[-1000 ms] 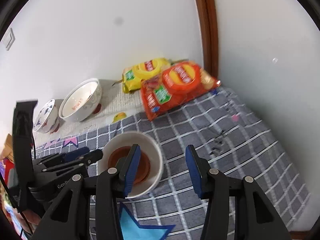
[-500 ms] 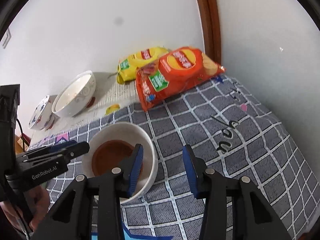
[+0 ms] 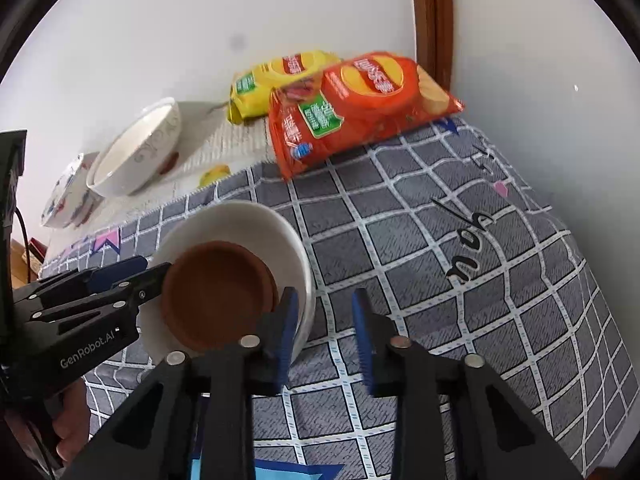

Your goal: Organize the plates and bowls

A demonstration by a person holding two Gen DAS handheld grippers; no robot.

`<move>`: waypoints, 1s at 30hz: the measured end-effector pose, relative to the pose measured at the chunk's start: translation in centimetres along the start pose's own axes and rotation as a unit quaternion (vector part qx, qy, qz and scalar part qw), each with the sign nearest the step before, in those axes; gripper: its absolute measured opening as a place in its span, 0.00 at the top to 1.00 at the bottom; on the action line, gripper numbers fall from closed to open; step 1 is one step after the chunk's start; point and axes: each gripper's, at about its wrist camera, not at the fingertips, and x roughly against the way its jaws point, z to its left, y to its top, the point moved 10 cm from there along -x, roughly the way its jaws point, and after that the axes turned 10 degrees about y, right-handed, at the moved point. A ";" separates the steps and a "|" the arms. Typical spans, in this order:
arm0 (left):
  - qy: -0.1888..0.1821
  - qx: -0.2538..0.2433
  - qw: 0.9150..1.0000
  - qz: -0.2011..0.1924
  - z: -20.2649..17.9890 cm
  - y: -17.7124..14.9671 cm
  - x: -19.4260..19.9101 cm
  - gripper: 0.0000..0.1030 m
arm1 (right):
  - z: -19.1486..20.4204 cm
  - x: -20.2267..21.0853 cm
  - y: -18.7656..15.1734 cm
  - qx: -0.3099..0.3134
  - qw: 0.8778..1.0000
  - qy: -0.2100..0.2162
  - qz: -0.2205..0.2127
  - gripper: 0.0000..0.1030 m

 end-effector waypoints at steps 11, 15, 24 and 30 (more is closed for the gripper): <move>0.009 -0.004 1.000 0.013 -0.2 -0.6 -1.6 0.66 | 0.0 -1.6 -0.5 -0.002 1.000 -0.010 0.018 0.71; 0.003 0.001 1.000 0.018 -0.3 -0.7 -2.0 0.68 | -0.2 -2.0 -0.5 -0.008 1.000 -0.018 0.018 0.68; -0.006 -0.004 1.000 0.023 -0.6 -0.8 -2.3 0.69 | -0.8 -2.2 -0.2 -0.022 0.999 -0.023 0.015 0.62; -0.018 -0.005 0.999 0.029 -1.0 -0.9 -2.4 0.80 | -0.4 -2.2 -0.2 -0.013 1.000 -0.014 0.001 0.63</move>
